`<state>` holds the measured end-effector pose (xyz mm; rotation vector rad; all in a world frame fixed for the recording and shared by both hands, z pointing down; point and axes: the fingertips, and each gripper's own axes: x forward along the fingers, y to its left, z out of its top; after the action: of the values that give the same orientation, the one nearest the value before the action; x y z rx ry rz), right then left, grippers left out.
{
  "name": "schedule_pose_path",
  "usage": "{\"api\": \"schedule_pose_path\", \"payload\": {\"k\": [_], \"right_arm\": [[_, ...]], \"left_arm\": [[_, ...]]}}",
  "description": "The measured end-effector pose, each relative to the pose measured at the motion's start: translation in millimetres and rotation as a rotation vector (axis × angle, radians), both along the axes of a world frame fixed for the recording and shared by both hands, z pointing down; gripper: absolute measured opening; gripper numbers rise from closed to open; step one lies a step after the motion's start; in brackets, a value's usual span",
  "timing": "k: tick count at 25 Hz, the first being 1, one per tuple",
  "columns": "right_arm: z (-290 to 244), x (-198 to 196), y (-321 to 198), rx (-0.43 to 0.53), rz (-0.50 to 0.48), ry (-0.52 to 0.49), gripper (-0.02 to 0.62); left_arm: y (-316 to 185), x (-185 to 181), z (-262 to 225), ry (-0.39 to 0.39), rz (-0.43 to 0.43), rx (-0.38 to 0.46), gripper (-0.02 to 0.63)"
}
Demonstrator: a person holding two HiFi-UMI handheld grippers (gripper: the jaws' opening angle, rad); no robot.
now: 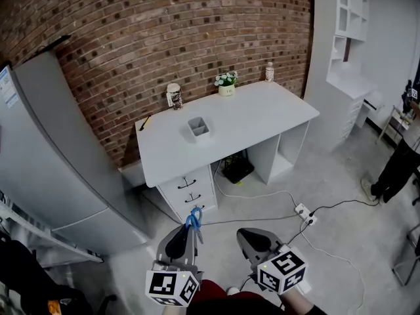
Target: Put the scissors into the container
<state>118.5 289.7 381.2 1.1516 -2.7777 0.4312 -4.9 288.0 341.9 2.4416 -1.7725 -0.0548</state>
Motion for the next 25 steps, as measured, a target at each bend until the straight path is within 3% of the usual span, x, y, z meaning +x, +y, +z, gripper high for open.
{"api": "schedule_pose_path", "payload": {"k": [12,25], "right_arm": [[-1,-3,-29,0.008,0.011,-0.016,0.008],[18,-42,-128,-0.049,0.036,0.016,0.009]], "left_arm": [[-26,-16,4,0.017,-0.018,-0.018,0.026],[-139,-55,20,0.014,0.022,-0.045,0.026]]}}
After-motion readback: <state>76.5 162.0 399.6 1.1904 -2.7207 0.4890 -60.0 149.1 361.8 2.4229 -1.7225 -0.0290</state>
